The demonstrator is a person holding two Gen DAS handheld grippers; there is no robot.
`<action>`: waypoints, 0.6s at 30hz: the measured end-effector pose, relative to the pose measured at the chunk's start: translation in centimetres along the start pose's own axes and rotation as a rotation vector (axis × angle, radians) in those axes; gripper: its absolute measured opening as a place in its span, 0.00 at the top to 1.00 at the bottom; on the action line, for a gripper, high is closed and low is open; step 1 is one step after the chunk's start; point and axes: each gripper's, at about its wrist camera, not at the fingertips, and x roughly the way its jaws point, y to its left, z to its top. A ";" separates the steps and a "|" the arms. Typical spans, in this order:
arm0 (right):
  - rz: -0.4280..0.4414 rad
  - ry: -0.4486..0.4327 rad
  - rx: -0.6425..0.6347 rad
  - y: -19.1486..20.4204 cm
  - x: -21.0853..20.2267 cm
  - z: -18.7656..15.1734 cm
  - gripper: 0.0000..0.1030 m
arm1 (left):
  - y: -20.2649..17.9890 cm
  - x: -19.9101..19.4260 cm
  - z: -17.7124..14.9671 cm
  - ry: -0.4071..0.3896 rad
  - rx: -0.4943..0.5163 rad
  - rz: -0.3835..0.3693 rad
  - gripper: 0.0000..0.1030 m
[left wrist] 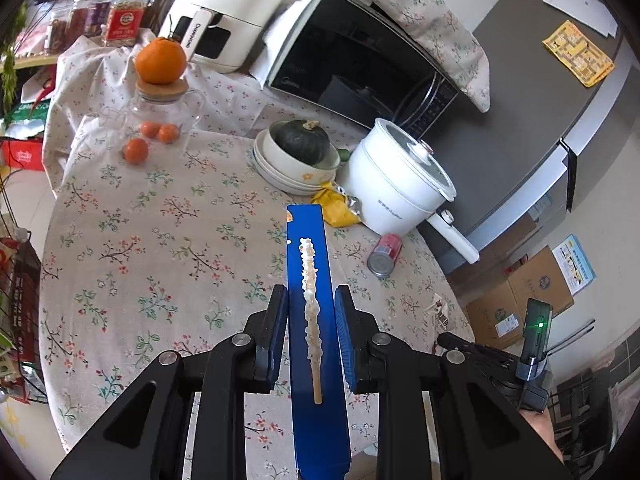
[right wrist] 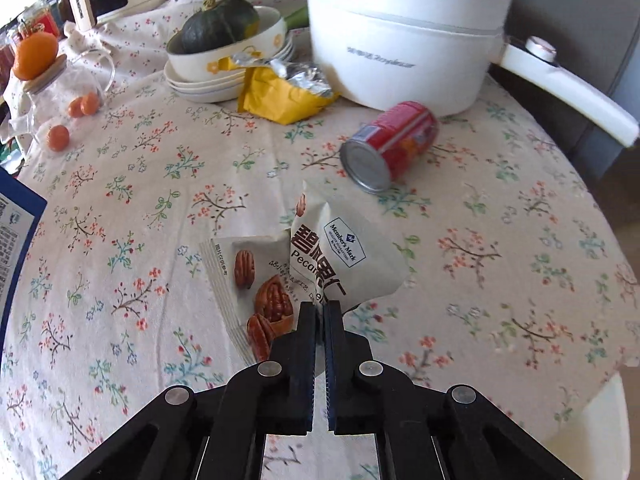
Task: Collect trash
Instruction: 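Carry the blue box with the left tool over the bin while the right tool carries the pecan bag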
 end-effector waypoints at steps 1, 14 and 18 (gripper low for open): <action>-0.001 -0.005 0.006 -0.6 -0.7 -0.4 0.99 | -0.8 0.1 -0.2 0.002 0.016 -0.005 0.76; -0.041 -0.033 0.143 -12.0 -7.6 -7.4 0.99 | -10.5 3.1 -4.6 0.079 0.198 -0.116 0.76; -0.034 -0.037 0.208 -15.1 -8.2 -9.3 0.98 | -13.3 4.7 -6.0 0.112 0.248 -0.140 0.76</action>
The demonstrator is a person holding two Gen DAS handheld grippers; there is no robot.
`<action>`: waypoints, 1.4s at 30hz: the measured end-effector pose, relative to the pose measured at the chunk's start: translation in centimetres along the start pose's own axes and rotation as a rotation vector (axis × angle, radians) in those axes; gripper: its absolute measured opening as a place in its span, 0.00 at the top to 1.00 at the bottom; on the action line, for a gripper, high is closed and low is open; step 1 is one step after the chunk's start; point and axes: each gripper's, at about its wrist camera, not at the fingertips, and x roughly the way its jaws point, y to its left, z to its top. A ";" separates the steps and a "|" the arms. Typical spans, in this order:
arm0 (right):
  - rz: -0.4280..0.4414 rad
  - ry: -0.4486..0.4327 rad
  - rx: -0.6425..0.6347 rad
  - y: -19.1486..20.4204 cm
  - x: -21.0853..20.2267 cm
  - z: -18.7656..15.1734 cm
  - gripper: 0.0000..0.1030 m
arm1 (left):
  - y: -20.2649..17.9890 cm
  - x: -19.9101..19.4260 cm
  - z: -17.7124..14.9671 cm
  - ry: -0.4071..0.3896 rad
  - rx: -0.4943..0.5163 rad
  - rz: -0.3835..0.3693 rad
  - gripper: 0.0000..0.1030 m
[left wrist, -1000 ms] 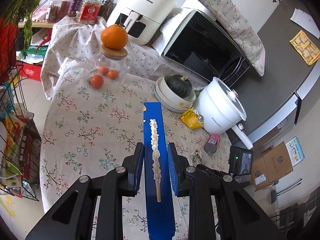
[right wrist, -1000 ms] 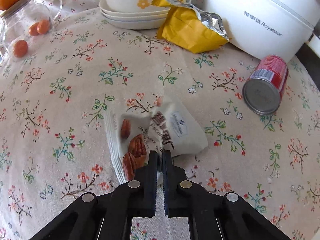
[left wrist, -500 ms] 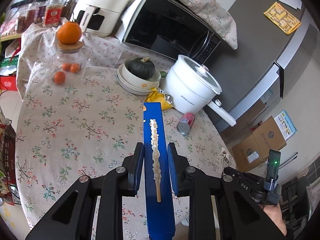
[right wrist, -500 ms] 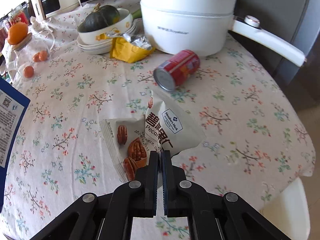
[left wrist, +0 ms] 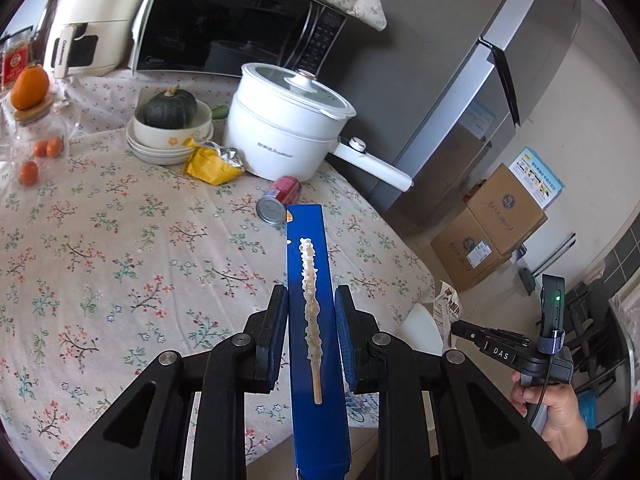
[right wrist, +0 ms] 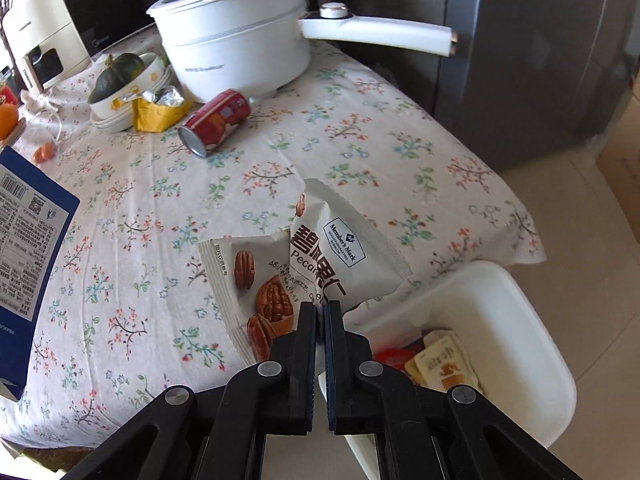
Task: Collect trash
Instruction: 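Carry the blue box with the left tool over the bin while the right tool carries the pecan bag, then release the blue box into the bin with the left tool while the right tool releases the pecan bag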
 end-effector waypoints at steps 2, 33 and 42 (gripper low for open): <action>0.002 0.012 0.034 -1.6 -0.1 -0.5 0.98 | -1.3 1.1 -0.3 0.020 0.019 -0.016 0.76; -0.123 0.216 0.255 -17.1 0.3 -7.8 0.95 | -17.9 16.2 -7.2 0.245 0.285 -0.197 0.75; -0.138 0.221 0.289 -19.1 -0.2 -8.8 0.95 | -18.7 19.7 -8.4 0.315 0.311 -0.159 0.74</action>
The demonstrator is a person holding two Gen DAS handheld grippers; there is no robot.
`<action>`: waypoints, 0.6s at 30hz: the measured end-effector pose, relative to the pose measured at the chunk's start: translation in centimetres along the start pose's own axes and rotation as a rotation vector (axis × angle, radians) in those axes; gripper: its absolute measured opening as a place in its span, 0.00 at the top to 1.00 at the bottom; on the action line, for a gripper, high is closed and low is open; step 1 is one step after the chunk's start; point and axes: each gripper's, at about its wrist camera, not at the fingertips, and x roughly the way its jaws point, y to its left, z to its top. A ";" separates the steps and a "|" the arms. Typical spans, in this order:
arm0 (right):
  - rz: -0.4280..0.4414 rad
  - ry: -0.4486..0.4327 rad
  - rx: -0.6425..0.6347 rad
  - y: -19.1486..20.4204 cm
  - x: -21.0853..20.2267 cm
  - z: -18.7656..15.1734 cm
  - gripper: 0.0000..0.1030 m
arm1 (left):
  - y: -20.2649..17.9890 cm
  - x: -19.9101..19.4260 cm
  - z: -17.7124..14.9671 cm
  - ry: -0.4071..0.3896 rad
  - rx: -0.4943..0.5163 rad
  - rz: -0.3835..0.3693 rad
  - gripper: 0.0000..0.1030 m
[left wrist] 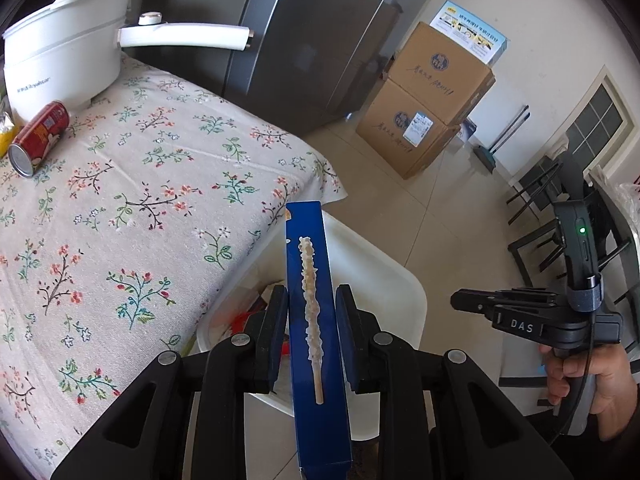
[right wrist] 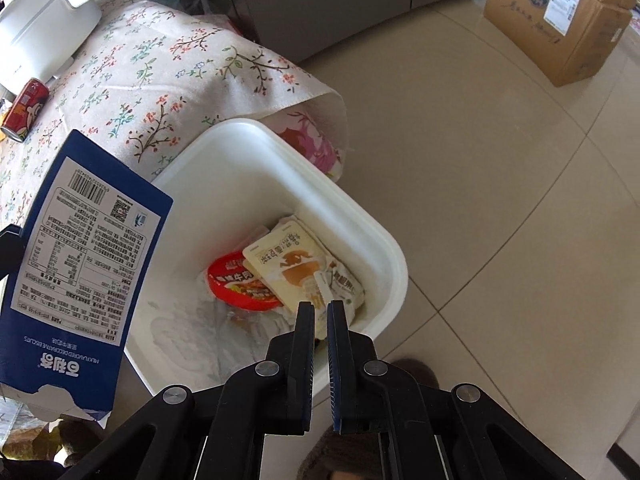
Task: Collect trash
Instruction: 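Release the blue box into the bin with the left tool while the right tool releases the pecan bag, then move both open tools back over the table toward the red can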
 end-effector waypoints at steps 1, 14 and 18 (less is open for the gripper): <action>-0.003 0.000 0.002 -0.2 0.0 -0.1 0.95 | 0.1 0.0 0.0 0.005 0.004 0.016 0.70; -0.006 -0.039 0.001 -0.4 -1.3 0.0 0.68 | 3.7 -3.6 -0.2 -0.015 -0.028 0.138 0.32; 0.001 -0.048 -0.015 1.0 -1.6 0.1 0.60 | 4.9 -5.5 -0.3 -0.035 -0.043 0.176 0.26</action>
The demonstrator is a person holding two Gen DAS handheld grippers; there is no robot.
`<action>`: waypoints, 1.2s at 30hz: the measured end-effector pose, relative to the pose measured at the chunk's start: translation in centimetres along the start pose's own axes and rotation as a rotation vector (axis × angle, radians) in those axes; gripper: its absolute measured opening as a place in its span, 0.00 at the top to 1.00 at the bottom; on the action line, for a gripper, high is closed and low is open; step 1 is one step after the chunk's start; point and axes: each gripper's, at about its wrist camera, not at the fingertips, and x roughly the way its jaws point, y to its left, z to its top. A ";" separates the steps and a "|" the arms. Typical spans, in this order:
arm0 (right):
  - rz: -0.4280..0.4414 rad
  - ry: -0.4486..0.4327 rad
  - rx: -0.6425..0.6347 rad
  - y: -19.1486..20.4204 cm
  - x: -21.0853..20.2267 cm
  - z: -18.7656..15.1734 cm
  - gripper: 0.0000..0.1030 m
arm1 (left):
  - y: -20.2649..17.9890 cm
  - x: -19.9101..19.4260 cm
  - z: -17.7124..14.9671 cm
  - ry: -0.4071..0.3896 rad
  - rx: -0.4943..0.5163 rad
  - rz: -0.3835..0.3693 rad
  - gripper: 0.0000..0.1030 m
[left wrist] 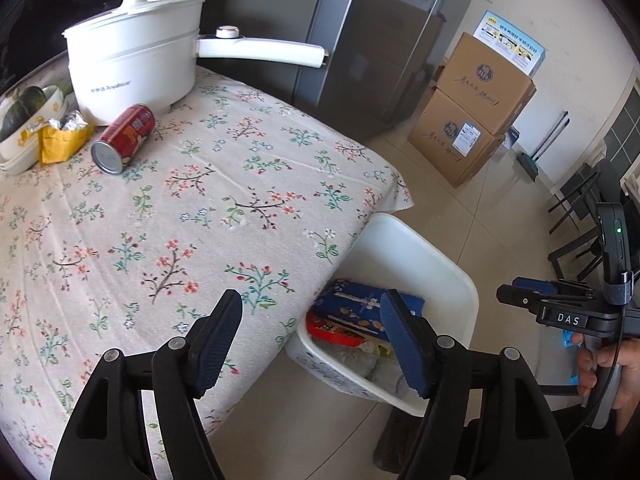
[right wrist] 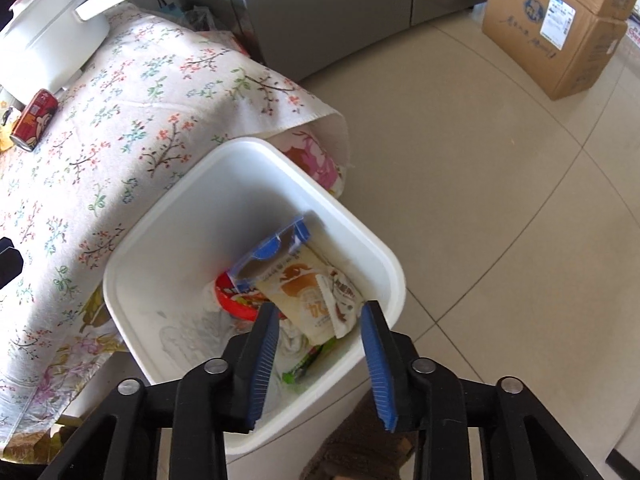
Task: Collect trash
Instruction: 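Move both open tools back over the table toward the red can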
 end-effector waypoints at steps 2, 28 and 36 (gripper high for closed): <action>0.004 -0.005 -0.013 0.8 -0.1 0.1 0.54 | 0.9 -0.9 0.0 -0.011 -0.010 0.018 0.22; -0.020 -0.164 -0.276 16.3 -0.3 1.7 0.01 | 14.7 -11.1 -3.4 -0.099 -0.163 0.291 0.00; 0.029 -0.152 -0.329 22.9 0.3 2.8 0.01 | 20.5 -13.7 -4.1 -0.108 -0.238 0.349 0.00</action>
